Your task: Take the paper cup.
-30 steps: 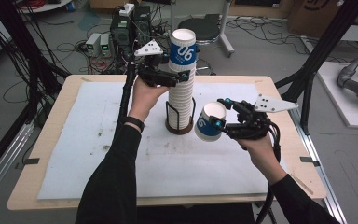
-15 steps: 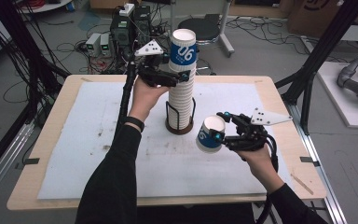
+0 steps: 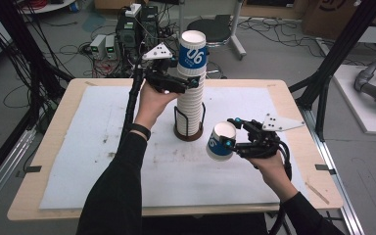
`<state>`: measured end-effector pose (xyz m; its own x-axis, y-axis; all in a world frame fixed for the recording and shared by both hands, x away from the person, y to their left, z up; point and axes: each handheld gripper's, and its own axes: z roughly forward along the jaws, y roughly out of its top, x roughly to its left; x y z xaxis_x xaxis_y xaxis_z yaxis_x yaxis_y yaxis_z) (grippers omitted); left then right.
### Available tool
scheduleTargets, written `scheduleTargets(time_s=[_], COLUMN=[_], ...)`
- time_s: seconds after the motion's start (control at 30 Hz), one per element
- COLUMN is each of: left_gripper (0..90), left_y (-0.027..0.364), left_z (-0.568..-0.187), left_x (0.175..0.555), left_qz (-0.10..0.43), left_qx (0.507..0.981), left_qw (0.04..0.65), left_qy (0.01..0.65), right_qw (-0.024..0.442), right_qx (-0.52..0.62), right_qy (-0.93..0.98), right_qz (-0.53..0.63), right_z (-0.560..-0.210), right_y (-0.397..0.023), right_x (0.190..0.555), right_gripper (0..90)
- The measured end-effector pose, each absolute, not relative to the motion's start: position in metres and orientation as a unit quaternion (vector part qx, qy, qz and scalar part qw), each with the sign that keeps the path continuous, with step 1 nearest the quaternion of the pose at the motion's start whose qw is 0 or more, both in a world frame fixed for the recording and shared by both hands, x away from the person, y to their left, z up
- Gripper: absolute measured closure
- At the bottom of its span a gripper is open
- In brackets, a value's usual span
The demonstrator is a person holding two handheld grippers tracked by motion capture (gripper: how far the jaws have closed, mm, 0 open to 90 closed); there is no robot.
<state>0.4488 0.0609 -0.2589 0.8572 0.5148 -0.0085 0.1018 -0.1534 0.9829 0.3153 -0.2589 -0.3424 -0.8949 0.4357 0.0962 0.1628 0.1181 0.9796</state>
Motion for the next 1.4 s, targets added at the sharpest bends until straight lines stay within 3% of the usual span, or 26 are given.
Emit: scheduleTargets(time_s=[0.77,1.4], left_gripper=[6.3,6.3], left_y=[0.126,0.137], left_z=[-0.296,-0.346], left_x=[0.394,0.338], left_qz=[0.192,0.173], left_qx=[0.724,0.739], left_qw=[0.624,0.614], left_qy=[0.223,0.215], right_qw=[0.112,0.110], right_qx=[0.203,0.208], right_qy=[0.740,0.742], right_qz=[0.632,0.628], right_z=[-0.345,-0.350], right_y=[-0.261,-0.262], right_x=[0.317,0.319], right_gripper=[31.1,31.1])
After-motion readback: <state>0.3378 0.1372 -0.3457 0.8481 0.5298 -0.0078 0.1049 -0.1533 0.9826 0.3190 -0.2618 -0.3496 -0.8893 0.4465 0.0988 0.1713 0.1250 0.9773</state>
